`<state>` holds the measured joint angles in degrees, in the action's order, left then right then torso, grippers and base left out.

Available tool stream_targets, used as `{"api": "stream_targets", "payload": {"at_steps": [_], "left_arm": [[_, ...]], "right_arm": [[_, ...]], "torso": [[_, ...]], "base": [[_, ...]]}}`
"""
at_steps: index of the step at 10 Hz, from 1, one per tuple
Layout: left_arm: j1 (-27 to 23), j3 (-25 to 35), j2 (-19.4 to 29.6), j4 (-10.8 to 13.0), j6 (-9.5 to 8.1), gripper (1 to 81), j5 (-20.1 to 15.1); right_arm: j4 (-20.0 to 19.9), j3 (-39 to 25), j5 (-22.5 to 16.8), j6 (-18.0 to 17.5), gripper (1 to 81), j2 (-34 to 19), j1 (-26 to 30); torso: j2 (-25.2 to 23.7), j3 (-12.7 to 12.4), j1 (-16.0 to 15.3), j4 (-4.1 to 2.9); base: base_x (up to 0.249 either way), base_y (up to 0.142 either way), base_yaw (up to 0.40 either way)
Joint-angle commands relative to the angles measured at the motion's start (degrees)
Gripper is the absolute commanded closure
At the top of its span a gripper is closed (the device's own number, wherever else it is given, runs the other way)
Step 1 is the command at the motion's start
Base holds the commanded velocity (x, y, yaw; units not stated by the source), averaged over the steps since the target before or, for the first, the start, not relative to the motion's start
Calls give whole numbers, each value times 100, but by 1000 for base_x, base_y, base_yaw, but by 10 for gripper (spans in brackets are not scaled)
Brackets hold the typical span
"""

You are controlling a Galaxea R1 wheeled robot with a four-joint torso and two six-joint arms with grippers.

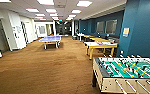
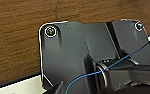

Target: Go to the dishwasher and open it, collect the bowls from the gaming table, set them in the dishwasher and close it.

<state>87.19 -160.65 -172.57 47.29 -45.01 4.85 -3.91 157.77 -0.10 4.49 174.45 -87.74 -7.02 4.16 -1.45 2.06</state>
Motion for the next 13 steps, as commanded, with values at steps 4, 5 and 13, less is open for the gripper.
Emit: {"api": "stream_targets", "payload": {"at_steps": [4, 5, 13], "left_arm": [[-320, -37, 38, 0, 10, 10, -222], [-320, -37, 38, 0, 10, 10, -222], [-320, -37, 29, 0, 10, 10, -222]], "right_arm": [[13, -11, -324, 8, 10, -4, 322], [13, -11, -315, 8, 10, -4, 313], [13, -11, -324, 8, 10, -4, 304]], "torso": [[0, 0, 0, 0], [0, 0, 0, 0], [0, 0, 0, 0]], "base": [[131, 0, 0], [131, 0, 0], [123, 0, 0]]}}
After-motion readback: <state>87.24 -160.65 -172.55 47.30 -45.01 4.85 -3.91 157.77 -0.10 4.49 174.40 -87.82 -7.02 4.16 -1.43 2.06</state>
